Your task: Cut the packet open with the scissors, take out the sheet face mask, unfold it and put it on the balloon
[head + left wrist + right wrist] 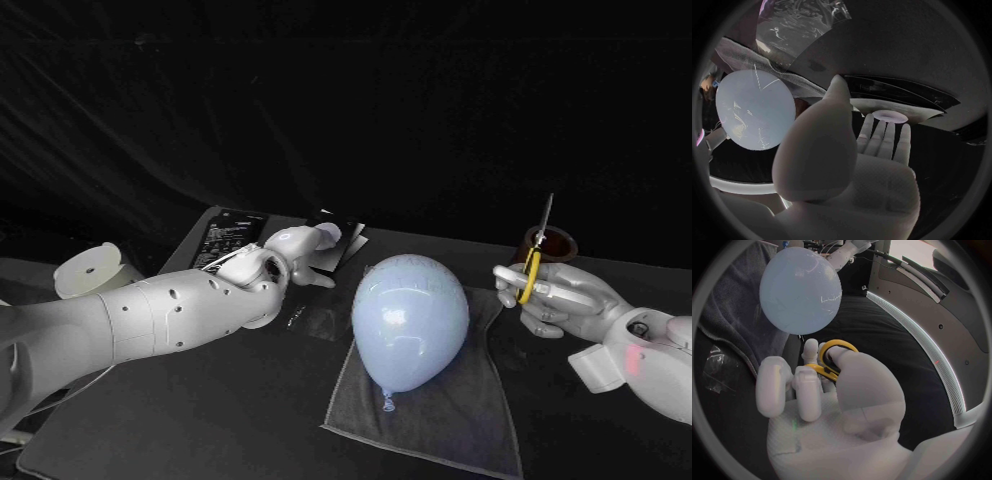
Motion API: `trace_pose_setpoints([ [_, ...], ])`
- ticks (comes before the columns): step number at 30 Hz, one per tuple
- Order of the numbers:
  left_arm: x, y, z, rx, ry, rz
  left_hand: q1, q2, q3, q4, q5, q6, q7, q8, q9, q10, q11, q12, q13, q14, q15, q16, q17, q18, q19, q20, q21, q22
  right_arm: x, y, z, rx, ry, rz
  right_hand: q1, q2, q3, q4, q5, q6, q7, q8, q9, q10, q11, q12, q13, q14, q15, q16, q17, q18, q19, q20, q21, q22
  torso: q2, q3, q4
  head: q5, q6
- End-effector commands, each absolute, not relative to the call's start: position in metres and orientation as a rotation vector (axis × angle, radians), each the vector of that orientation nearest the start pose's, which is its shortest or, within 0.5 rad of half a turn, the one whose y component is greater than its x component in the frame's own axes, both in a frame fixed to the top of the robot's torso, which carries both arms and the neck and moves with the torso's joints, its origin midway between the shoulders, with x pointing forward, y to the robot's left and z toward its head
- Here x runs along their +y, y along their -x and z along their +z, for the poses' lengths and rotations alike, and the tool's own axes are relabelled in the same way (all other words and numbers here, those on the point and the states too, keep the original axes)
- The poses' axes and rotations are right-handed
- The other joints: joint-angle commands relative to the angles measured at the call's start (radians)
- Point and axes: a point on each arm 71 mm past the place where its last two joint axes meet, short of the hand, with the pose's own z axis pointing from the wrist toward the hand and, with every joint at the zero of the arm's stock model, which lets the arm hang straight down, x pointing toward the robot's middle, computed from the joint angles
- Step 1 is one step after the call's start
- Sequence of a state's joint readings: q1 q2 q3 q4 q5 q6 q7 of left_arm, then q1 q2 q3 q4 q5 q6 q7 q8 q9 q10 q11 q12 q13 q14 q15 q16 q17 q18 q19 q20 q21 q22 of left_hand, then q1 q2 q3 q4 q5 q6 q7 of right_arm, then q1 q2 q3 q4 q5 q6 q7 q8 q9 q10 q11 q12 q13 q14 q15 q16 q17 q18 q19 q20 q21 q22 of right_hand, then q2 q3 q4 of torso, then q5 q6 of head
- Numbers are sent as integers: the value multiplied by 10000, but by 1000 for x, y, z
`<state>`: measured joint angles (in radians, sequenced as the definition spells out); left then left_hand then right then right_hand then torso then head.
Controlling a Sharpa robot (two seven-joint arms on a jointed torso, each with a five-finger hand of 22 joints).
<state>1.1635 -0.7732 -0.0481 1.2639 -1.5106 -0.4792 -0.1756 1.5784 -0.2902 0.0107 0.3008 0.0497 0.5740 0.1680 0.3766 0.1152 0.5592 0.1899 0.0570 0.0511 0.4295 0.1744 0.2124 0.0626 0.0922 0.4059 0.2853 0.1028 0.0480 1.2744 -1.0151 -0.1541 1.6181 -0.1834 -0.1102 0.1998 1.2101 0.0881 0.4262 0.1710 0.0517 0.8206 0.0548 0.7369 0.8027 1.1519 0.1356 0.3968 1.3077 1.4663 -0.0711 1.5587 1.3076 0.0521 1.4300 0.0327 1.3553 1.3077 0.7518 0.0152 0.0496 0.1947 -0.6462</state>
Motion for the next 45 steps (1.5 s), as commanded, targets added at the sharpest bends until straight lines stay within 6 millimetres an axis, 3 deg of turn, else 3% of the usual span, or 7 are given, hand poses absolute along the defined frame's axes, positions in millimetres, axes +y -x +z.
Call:
trace_pose_setpoints([
  [1,253,-526,-214,15950,-144,-3625,77,110,230,-3,24,193,610,106,42,240,46,-5,25,306,13,112,51,160,142,-2,73,17,-251,-458,-188,17888,-9480,14501,100,124,69,-1,-25,-5,-61,42,18,4189,-1585,11740,2631,980,-87,40,2368,66,-72,0,-28,940,-3,-3,5,-1,1],
  [8,253,-526,-215,16207,-101,-3609,16,672,1198,-17,5,1014,619,377,191,1329,132,54,72,1220,68,315,179,411,482,41,71,21,-250,-458,-188,17895,-9481,14506,102,125,72,-4,-25,-3,-61,39,19,4189,-1585,11740,2631,975,-87,34,2349,67,-76,0,-34,936,-5,-3,2,2,-18],
  [18,255,-526,-216,16373,56,-3658,-178,1421,2356,-54,-9,1469,588,253,190,2430,178,76,114,2198,129,441,296,560,950,59,84,42,-250,-458,-189,17891,-9482,14506,108,132,81,-12,-25,0,-62,34,20,4189,-1586,11740,2631,976,-88,35,2352,64,-68,-1,-24,946,-2,-3,4,-3,-11],
  [28,256,-526,-216,16386,115,-3705,-94,1634,2983,-84,-15,1626,555,77,137,2685,192,51,112,2497,150,376,314,606,1106,61,48,44,-250,-457,-189,17890,-9483,14507,110,135,84,-14,-25,1,-62,32,21,4189,-1587,11740,2631,974,-88,32,2343,66,-73,-1,-30,941,-1,-1,3,-5,8],
  [33,256,-525,-215,16339,33,-3826,145,1679,3613,-124,-16,1991,419,39,138,3264,121,116,146,3134,101,470,392,655,1433,59,73,69,-250,-457,-189,17880,-9487,14499,110,135,84,-14,-25,1,-62,32,21,4189,-1587,11740,2631,974,-88,32,2343,66,-73,-1,-30,941,-1,0,10,-5,11],
  [40,254,-524,-214,16251,-170,-4086,442,1734,4462,-208,-13,2966,118,343,297,3995,-126,185,144,3859,-95,594,488,862,3052,52,423,216,-251,-458,-189,17874,-9488,14495,113,138,91,-22,-26,4,-60,23,23,4189,-1586,11740,2631,973,-89,31,2341,70,-83,-2,-46,931,-3,-6,8,-10,17],
  [45,253,-523,-212,16134,-262,-4235,389,1833,4936,-205,-13,3199,34,418,369,4352,-96,147,127,4174,-129,593,509,879,3539,49,529,236,-250,-458,-189,17870,-9485,14497,113,138,91,-22,-26,4,-60,23,23,4189,-1586,11740,2631,973,-89,31,2341,70,-83,-2,-46,931,-2,-3,9,0,34],
])
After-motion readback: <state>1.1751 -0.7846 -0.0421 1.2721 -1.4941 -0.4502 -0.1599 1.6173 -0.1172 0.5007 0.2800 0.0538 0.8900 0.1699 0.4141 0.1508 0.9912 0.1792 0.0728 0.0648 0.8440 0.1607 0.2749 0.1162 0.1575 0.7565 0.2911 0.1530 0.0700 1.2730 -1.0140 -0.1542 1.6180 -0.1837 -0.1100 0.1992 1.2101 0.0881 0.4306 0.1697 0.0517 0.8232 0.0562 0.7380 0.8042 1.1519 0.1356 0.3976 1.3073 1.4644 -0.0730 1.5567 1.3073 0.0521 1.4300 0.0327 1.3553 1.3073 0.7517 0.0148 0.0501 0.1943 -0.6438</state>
